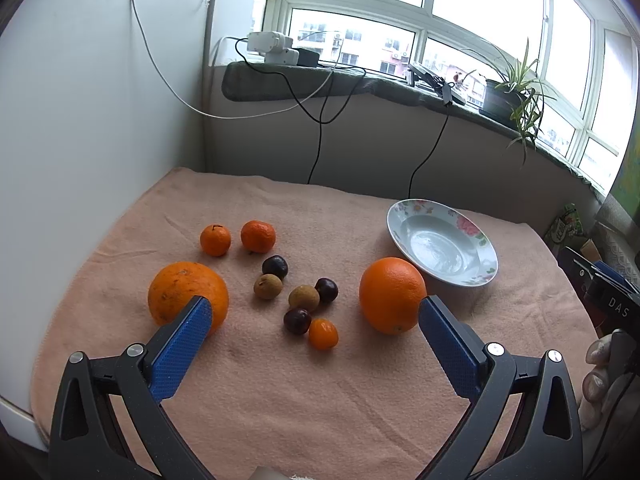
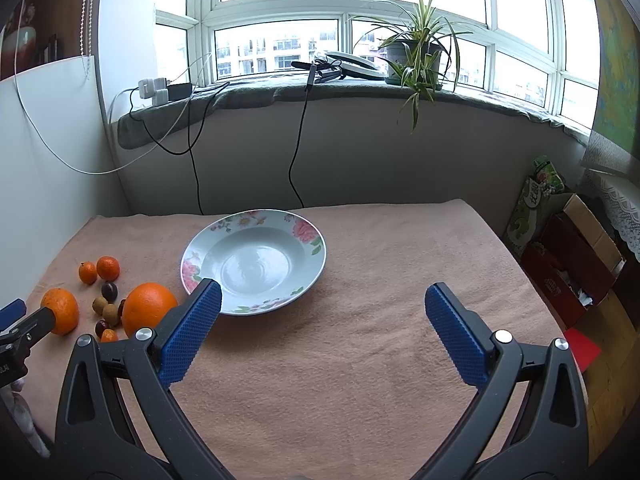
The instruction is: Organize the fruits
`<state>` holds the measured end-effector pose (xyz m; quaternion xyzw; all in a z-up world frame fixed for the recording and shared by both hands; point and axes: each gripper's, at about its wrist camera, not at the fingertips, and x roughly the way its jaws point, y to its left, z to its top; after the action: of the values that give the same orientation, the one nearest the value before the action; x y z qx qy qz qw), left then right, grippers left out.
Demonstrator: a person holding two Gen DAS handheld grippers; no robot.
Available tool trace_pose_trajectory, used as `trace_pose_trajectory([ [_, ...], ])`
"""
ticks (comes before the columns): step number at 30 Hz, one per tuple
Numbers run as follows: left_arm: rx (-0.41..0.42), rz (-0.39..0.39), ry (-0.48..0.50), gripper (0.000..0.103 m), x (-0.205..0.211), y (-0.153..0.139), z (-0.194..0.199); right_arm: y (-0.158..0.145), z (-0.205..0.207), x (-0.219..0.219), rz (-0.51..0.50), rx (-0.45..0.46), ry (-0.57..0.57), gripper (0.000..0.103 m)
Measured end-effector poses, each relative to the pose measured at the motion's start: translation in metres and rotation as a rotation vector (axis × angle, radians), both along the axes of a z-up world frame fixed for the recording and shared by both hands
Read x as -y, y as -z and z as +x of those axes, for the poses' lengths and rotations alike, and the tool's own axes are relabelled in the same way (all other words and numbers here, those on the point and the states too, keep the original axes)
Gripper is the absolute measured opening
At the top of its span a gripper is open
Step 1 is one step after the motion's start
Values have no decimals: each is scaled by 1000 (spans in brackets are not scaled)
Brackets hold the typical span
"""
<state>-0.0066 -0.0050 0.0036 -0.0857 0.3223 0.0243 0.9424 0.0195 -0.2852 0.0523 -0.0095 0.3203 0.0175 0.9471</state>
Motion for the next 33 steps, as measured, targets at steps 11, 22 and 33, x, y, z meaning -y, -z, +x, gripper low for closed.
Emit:
trace_pose_trajectory([
  [11, -1, -1, 1, 103, 0, 0, 0, 0, 0, 0, 0, -1, 0, 103],
  [22, -3, -2, 3, 103, 1, 1, 0, 4, 0, -3, 0, -9, -3, 103],
  [33, -24, -10, 5, 103, 1, 7, 4, 9, 3, -4, 5, -23, -7, 103],
])
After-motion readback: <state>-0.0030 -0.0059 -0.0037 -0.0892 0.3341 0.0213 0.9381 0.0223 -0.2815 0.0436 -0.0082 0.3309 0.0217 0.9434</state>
